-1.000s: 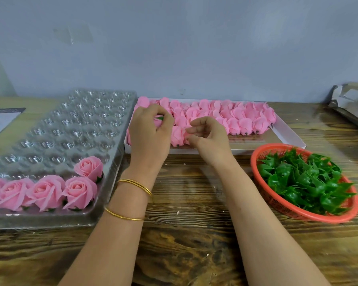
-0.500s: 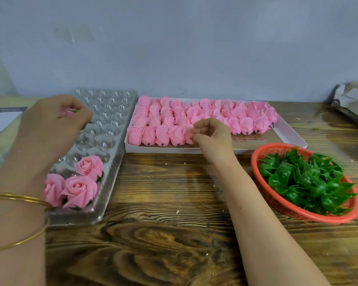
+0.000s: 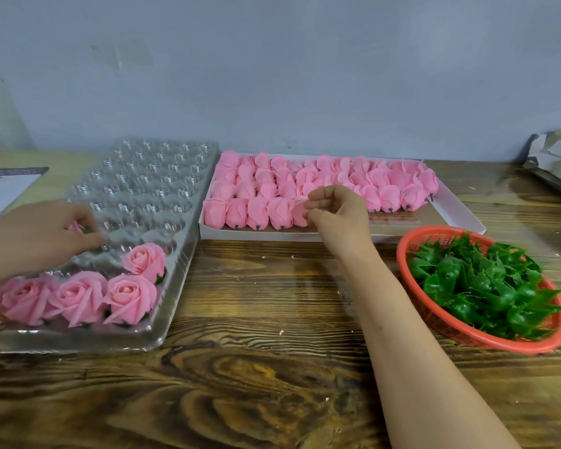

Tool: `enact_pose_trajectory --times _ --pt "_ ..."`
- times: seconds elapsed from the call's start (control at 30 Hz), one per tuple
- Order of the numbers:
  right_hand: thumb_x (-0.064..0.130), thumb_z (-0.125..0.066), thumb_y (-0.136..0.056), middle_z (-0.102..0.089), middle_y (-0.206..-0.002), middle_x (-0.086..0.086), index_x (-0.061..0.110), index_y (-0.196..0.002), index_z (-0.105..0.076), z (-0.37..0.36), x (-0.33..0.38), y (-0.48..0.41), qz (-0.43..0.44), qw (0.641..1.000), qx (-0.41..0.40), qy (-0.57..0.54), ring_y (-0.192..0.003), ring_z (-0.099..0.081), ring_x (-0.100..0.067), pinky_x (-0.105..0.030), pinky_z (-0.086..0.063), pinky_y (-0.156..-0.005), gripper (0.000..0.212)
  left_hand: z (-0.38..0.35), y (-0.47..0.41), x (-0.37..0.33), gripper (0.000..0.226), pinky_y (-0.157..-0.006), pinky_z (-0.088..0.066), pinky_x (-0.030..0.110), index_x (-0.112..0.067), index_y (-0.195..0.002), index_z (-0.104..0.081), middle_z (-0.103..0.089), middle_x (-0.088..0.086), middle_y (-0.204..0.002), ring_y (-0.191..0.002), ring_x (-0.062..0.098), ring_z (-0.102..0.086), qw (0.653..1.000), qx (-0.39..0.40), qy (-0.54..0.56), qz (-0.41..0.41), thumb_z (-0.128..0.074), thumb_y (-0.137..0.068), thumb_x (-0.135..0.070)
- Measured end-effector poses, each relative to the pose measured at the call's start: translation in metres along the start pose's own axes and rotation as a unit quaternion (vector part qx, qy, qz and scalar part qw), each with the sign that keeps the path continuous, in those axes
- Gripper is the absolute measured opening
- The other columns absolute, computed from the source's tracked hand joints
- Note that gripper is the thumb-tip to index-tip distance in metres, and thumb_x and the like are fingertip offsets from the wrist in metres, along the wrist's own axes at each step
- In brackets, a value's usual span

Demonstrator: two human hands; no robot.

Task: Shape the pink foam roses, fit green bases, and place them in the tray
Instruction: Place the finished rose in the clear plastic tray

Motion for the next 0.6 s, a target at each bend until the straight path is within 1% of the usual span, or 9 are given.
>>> enact_pose_trajectory --times 0.03,0.07,0.17,0.33,0.43,0.5,0.53,0.6 --pt "-0.007 -0.062 -0.081 -0.067 -0.085 -0.002 0.020 -0.087 -0.060 0.000 0.000 0.000 -0.001 1.000 0.001 -0.001 -0.088 -0.068 -0.020 -0.039 -0.058 -0.086 0.027 -0.002 -0.002 0.002 0.031 -0.077 -0.053 0.051 -0.025 -0.057 -0.061 -0.066 0.009 -0.066 -0.067 0.031 -0.062 1.000 0.010 -0.013 -0.005 -0.088 -0.070 -0.021" --pt "-0.007 -0.061 -0.081 -0.067 -0.086 -0.002 0.020 -0.087 -0.060 0.000 0.000 0.000 -0.001 1.000 0.003 -0.001 -0.088 -0.068 -0.020 -0.039 -0.058 -0.086 0.027 -0.004 -0.006 0.004 0.032 -0.076 -0.052 0.050 -0.025 -0.057 -0.060 -0.065 0.008 -0.065 -0.067 0.030 -0.062 0.999 0.016 -0.028 -0.012 -0.087 -0.071 -0.016" --pt "-0.007 -0.061 -0.082 -0.068 -0.086 -0.003 0.019 -0.088 -0.060 0.000 0.000 0.000 -0.002 1.000 0.006 -0.004 -0.088 -0.068 -0.020 -0.040 -0.058 -0.086 0.027 -0.009 -0.009 0.001 0.032 -0.071 -0.049 0.044 -0.025 -0.058 -0.060 -0.063 0.003 -0.066 -0.066 0.026 -0.059 0.997 0.034 -0.054 -0.045 -0.087 -0.069 -0.012" --pt "-0.007 -0.060 -0.082 -0.068 -0.088 -0.004 0.020 -0.089 -0.060 0.000 0.000 -0.001 -0.008 1.000 0.009 -0.005 -0.090 -0.068 -0.022 -0.042 -0.057 -0.088 0.027 -0.016 -0.009 -0.012 0.029 -0.065 -0.042 0.036 -0.028 -0.063 -0.059 -0.060 -0.004 -0.071 -0.069 0.017 -0.056 0.990 0.067 -0.084 -0.091 -0.083 -0.074 -0.016" --pt "-0.008 -0.058 -0.082 -0.068 -0.086 -0.003 0.019 -0.087 -0.060 0.001 0.000 -0.001 -0.005 1.000 0.007 -0.005 -0.090 -0.068 -0.023 -0.042 -0.057 -0.088 0.028 -0.023 -0.008 -0.016 0.024 -0.065 -0.039 0.032 -0.031 -0.071 -0.057 -0.059 -0.005 -0.085 -0.077 0.012 -0.054 0.982 0.114 -0.123 -0.083 -0.078 -0.080 -0.024" --pt "-0.009 -0.058 -0.082 -0.068 -0.085 -0.004 0.019 -0.086 -0.060 0.001 -0.001 -0.001 -0.004 1.000 0.007 -0.007 -0.090 -0.068 -0.023 -0.041 -0.058 -0.087 0.028 -0.028 -0.005 -0.016 0.023 -0.061 -0.034 0.022 -0.033 -0.076 -0.054 -0.055 -0.008 -0.089 -0.078 0.005 -0.050 0.975 0.147 -0.152 -0.072 -0.075 -0.083 -0.030" --pt "-0.009 -0.059 -0.082 -0.068 -0.085 -0.004 0.019 -0.086 -0.060 0.001 -0.001 -0.001 -0.004 1.000 0.008 -0.008 -0.090 -0.068 -0.023 -0.041 -0.058 -0.087 0.028 -0.029 -0.003 -0.016 0.024 -0.060 -0.032 0.020 -0.034 -0.077 -0.052 -0.053 -0.009 -0.090 -0.078 0.004 -0.048 0.972 0.158 -0.159 -0.069 -0.074 -0.084 -0.031" --pt "-0.009 -0.058 -0.082 -0.068 -0.085 -0.004 0.020 -0.085 -0.060 0.000 -0.001 -0.002 -0.003 1.000 0.009 -0.006 -0.089 -0.068 -0.022 -0.039 -0.058 -0.086 0.029 -0.031 -0.002 -0.020 0.026 -0.062 -0.033 0.024 -0.036 -0.078 -0.048 -0.049 -0.010 -0.090 -0.081 0.009 -0.049 0.967 0.178 -0.172 -0.068 -0.072 -0.086 -0.030"
Point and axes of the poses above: each hand's wrist, its own y-axis away from the middle knuckle, its own z-axis out of the back of the hand, x = y × z, the point moved 5 cm from there along -y, towards the middle knuckle
